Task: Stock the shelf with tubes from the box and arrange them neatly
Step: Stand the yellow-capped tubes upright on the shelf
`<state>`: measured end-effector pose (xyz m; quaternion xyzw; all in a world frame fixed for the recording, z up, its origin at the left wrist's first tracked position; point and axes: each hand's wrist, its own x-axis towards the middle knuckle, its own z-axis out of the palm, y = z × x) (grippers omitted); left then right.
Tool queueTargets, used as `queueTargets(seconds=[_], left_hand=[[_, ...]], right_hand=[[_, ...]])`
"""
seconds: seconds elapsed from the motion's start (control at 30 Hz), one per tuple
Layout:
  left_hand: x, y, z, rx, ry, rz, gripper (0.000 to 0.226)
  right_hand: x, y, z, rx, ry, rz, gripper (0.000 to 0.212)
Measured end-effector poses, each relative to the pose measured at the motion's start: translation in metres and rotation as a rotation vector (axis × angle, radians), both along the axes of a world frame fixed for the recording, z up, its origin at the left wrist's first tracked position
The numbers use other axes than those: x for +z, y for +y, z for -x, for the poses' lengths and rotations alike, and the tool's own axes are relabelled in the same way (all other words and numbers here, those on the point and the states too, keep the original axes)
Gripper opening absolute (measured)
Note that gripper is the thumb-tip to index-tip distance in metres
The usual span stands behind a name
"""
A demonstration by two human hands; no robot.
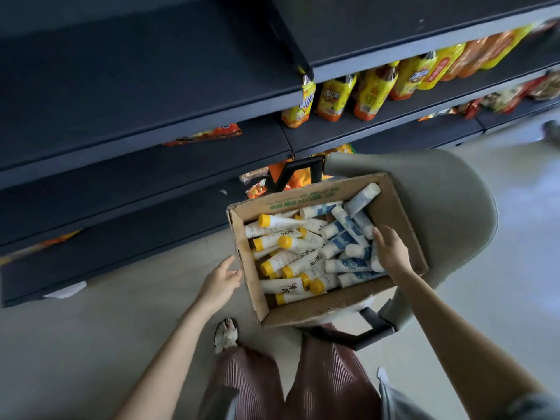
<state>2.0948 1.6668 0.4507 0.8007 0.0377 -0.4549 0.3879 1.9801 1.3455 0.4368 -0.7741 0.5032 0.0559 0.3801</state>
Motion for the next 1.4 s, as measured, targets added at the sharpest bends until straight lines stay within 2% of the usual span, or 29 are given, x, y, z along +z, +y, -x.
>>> queueTargets(seconds=[0.13,0.33,0.53,0.7,0.83,1.03,1.13,1.27,1.4], left_hand=[[0.023,0.036,-0.009,-0.245,-0.092,0.027,0.055],[0.05,0.09,-0.055,-0.505,-0.314,-0.107,0.052],[0.067,0.074,-0.098,-0.7,-0.503,-0.174,0.045],[0.061,0.034,-0.118,-0.86,-0.544,-0.205,0.045],[0.054,0.004,-0.145,-0.862,-0.492,-0.163,0.043],[0.04,-0.037,-0.182,-0.869,-0.487,-0.138,0.043],[0.026,-0.042,-0.185,-0.897,-0.464,-0.147,0.043],[0.005,-0.036,-0.187,-0.786,-0.357,-0.031,0.04],[-0.008,-0.026,-0.19,-0.71,-0.294,0.033,0.039]], right_hand=[[0.003,0.078,-0.001,-0.085,-0.019,-0.128,0.046],[0.0,0.166,-0.012,-0.195,-0.083,-0.249,0.04],[-0.008,0.174,-0.027,-0.414,-0.175,-0.407,0.043],[-0.029,0.158,-0.047,-0.67,-0.22,-0.613,0.045],[-0.052,0.148,-0.065,-0.799,-0.188,-0.69,0.045],[-0.086,0.127,-0.102,-0.873,-0.109,-0.729,0.043],[-0.102,0.119,-0.122,-0.883,-0.032,-0.76,0.049],[-0.128,0.118,-0.145,-0.918,0.055,-0.823,0.068],[-0.152,0.124,-0.152,-1.048,0.079,-0.733,0.057]])
